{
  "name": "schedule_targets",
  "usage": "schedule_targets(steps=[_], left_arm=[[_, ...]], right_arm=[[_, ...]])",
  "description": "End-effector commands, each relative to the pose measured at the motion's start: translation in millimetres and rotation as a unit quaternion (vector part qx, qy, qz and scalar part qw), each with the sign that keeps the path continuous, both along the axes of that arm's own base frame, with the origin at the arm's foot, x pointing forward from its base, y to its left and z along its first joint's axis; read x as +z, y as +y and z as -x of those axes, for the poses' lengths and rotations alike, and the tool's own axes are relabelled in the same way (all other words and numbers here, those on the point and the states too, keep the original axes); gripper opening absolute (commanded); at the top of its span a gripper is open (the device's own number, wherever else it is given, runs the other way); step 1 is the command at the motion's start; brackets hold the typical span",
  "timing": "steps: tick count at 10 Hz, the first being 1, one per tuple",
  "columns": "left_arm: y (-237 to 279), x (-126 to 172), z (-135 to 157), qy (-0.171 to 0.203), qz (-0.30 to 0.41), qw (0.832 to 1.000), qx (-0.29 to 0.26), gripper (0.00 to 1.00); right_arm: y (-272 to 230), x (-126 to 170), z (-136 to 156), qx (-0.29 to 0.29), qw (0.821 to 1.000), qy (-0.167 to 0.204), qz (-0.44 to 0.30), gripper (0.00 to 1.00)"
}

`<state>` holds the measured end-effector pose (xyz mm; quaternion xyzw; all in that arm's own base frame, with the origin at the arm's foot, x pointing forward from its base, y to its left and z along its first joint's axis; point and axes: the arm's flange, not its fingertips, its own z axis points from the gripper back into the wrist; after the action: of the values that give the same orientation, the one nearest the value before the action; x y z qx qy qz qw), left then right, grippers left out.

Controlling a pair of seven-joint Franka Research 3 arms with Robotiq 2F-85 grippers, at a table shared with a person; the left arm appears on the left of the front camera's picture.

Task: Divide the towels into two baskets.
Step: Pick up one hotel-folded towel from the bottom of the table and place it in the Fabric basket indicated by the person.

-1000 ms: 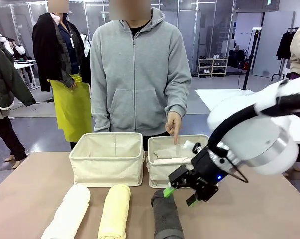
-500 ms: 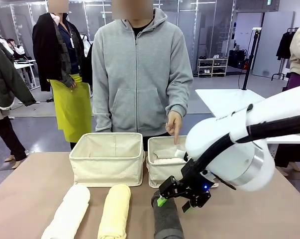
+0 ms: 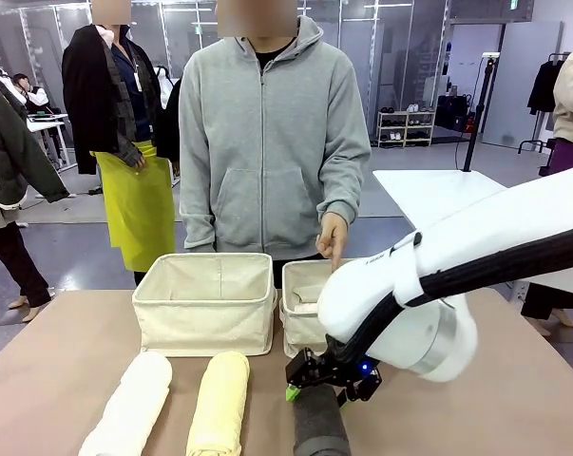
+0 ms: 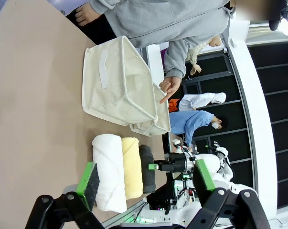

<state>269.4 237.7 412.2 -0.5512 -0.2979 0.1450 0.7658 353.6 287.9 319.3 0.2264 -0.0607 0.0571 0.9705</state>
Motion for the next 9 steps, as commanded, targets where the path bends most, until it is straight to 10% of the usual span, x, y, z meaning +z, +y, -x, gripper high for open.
schedule_targets(steps=[1,9], left_arm=[[2.1,0.7,1.5,-0.012,0.005,1.000,-0.001,1.00],[2.1,0.7,1.5,-0.012,0.005,1.000,-0.001,1.00]], right_arm=[[22.7,-5.9,-2.3,-0.007,0.999,0.006,0.031,1.00],[21.0,14.8,8.0,0.025,0.997,-0.013,0.073,0.22]])
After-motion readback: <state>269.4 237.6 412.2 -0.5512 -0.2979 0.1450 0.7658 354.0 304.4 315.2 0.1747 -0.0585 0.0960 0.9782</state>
